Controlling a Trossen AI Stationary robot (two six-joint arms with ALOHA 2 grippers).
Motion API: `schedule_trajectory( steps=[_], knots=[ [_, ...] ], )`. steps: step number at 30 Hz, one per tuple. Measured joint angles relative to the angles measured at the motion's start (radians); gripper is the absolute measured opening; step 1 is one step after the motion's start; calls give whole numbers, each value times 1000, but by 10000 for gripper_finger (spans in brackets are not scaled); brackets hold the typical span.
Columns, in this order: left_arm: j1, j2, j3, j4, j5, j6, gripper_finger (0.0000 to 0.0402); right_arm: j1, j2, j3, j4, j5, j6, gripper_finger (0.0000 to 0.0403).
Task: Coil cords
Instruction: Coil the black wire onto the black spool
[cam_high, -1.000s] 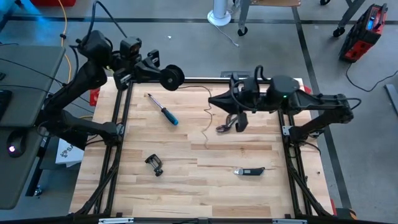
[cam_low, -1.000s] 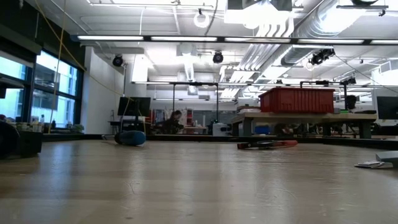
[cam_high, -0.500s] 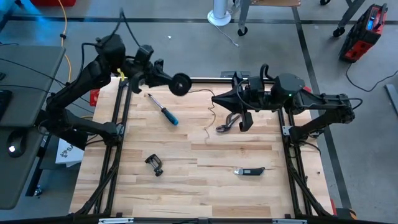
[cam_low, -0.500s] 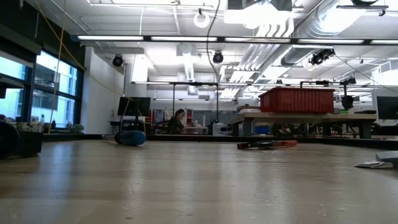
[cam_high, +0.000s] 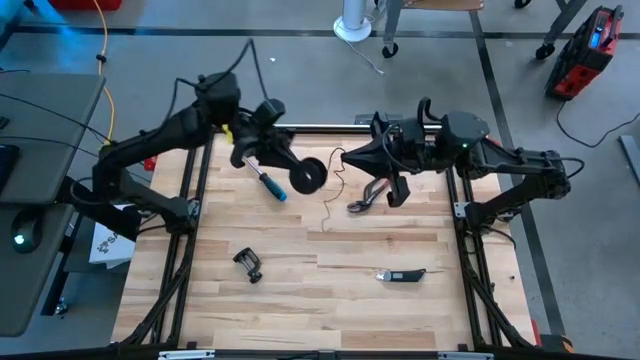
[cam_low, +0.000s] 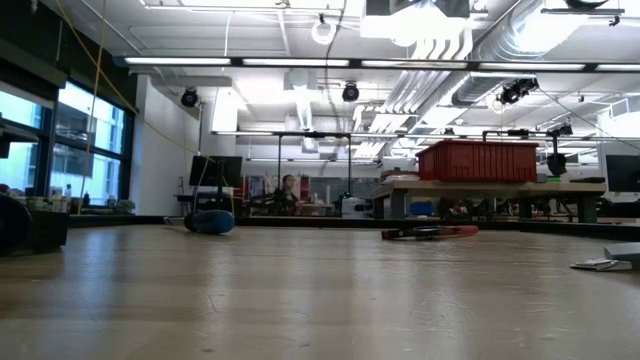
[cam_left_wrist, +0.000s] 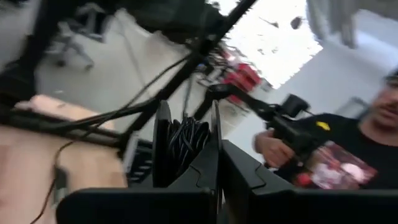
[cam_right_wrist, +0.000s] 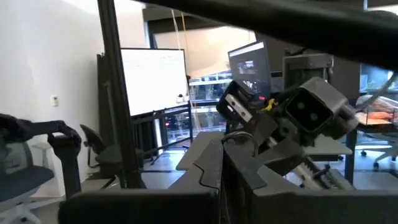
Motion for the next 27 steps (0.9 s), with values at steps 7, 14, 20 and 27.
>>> schedule_trajectory(
  steps=[7,14,20,27],
  knots=[
    [-44,115,0,390,103,-247,1,-42,12,0,14,-75,7,0],
    [-60,208,0,579,130,-402,1,-58,42,0,35,-140,26,0],
    [-79,234,0,791,125,-490,1,-58,63,0,2,-140,26,0],
    [-78,235,0,915,48,-499,1,-58,103,1,45,-144,68,0]
  ],
)
